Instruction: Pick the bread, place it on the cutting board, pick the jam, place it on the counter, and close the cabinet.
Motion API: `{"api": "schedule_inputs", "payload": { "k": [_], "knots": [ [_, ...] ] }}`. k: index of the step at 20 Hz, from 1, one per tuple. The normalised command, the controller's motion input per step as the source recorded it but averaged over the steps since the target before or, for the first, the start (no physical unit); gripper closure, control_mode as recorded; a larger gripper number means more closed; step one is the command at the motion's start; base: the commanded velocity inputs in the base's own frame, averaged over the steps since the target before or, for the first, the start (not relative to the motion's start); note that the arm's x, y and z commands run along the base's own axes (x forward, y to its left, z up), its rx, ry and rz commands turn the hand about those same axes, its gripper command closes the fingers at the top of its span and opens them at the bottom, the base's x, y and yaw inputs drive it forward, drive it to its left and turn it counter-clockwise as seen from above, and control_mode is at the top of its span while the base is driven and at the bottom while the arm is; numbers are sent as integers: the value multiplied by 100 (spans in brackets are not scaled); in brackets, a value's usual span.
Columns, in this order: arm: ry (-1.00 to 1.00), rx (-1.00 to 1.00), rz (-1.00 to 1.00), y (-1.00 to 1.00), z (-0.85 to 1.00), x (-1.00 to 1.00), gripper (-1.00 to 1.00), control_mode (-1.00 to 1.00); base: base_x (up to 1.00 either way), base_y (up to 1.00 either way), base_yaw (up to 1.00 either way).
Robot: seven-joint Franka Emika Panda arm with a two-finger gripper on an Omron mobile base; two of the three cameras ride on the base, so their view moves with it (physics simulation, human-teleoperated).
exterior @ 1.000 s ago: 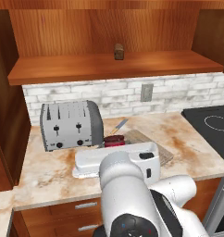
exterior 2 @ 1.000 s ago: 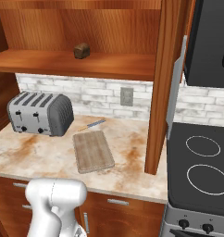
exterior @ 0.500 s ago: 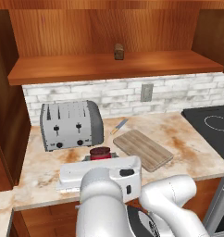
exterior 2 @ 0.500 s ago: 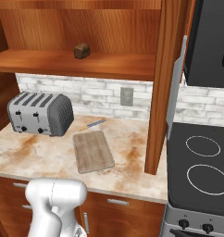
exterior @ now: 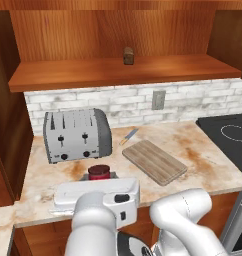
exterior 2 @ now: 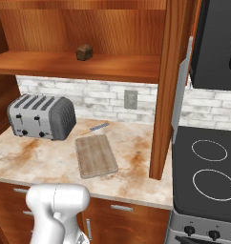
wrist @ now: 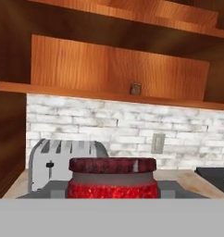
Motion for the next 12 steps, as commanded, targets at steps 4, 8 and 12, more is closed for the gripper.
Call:
{"api": "schedule_inputs", "payload": {
  "k": [4, 8, 12],
  "knots": [
    [-15, 0, 0, 0, -36, 43, 100, -100, 0, 0, 0],
    [-7, 0, 0, 0, -41, 52, 100, -100, 0, 0, 0],
    [0, 1, 0, 0, -48, 57, 100, -100, 0, 0, 0]
  ]
}}
